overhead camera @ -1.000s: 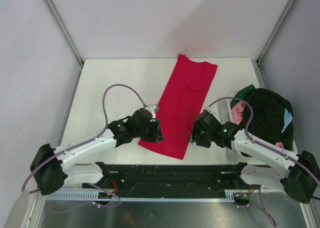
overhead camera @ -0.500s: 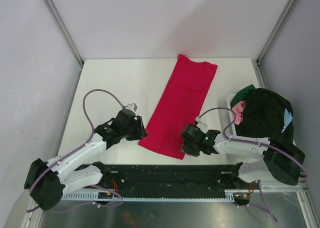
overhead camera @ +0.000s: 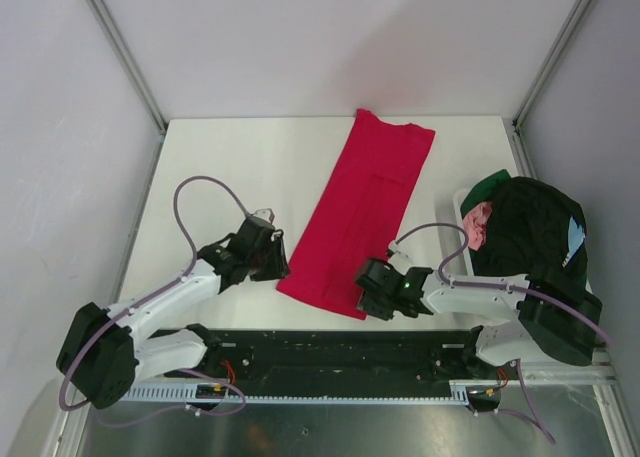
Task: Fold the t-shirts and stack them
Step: Grab the bottom of the folded rectangular tshirt with both arms
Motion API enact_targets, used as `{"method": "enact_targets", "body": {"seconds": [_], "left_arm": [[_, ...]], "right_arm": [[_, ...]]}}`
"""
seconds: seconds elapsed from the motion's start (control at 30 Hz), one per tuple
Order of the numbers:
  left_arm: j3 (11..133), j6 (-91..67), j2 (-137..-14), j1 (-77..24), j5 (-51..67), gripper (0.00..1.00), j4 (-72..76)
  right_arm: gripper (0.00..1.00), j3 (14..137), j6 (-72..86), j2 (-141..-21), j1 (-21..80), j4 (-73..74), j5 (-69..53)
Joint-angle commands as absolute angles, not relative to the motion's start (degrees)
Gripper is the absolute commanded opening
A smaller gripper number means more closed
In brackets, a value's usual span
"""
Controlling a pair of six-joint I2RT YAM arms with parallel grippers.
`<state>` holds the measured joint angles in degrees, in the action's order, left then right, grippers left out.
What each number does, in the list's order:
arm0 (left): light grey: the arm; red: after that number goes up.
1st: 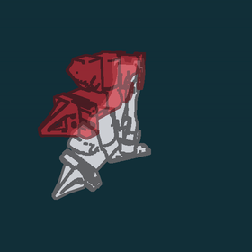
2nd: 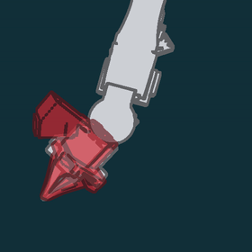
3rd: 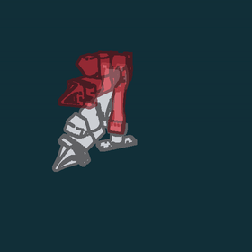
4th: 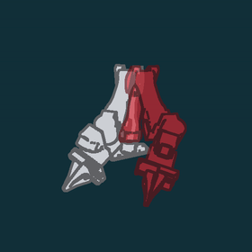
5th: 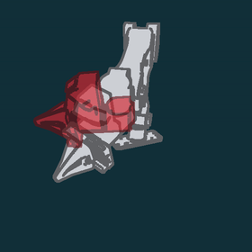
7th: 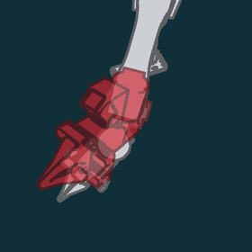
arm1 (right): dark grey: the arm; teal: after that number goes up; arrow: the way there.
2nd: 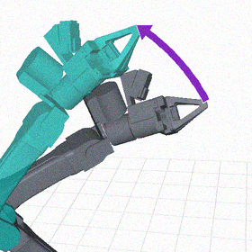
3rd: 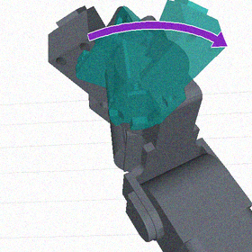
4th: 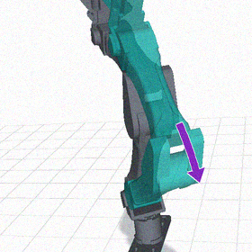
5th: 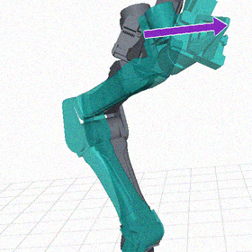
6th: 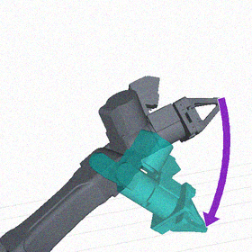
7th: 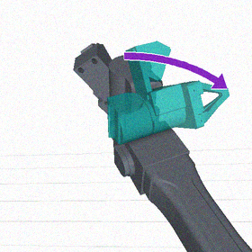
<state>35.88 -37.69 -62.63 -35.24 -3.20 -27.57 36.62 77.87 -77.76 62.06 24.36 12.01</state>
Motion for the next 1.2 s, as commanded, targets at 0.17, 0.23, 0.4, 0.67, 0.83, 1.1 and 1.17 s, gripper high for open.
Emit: {"method": "enact_targets", "body": {"seconds": [0.17, 0.23, 0.4, 0.67, 0.83, 1.1, 1.17], "left_arm": [[36.66, -35.28, -68.53, -34.21, -5.65, 0.50, -24.40], [37.00, -34.83, -70.02, -34.26, -5.83, 0.49, -24.07], [37.54, -33.55, -73.80, -34.43, -2.91, 0.46, -22.90], [36.12, -33.56, -74.01, -37.96, 4.17, 0.45, -21.02], [34.90, -34.91, -72.16, -40.98, 7.30, 0.45, -19.95], [34.63, -36.02, -72.27, -43.57, 9.20, 0.44, -19.09], [34.63, -36.03, -73.02, -44.09, 9.07, 0.44, -18.88]], "right_arm": [[0.35, 35.18, 80.78, -80.15, 63.04, 24.06, 14.21], [0.29, 35.16, 80.49, -80.09, 62.83, 24.54, 14.23], [0.09, 35.07, 78.87, -77.64, 61.01, 28.93, 15.64], [0.00, 32.28, 74.16, -68.03, 54.90, 35.13, 15.55], [0.06, 29.62, 73.09, -63.02, 53.06, 36.73, 14.30], [0.34, 28.72, 75.51, -57.63, 55.61, 39.13, 13.94], [0.37, 28.41, 76.09, -57.14, 56.05, 39.64, 14.10]]}}
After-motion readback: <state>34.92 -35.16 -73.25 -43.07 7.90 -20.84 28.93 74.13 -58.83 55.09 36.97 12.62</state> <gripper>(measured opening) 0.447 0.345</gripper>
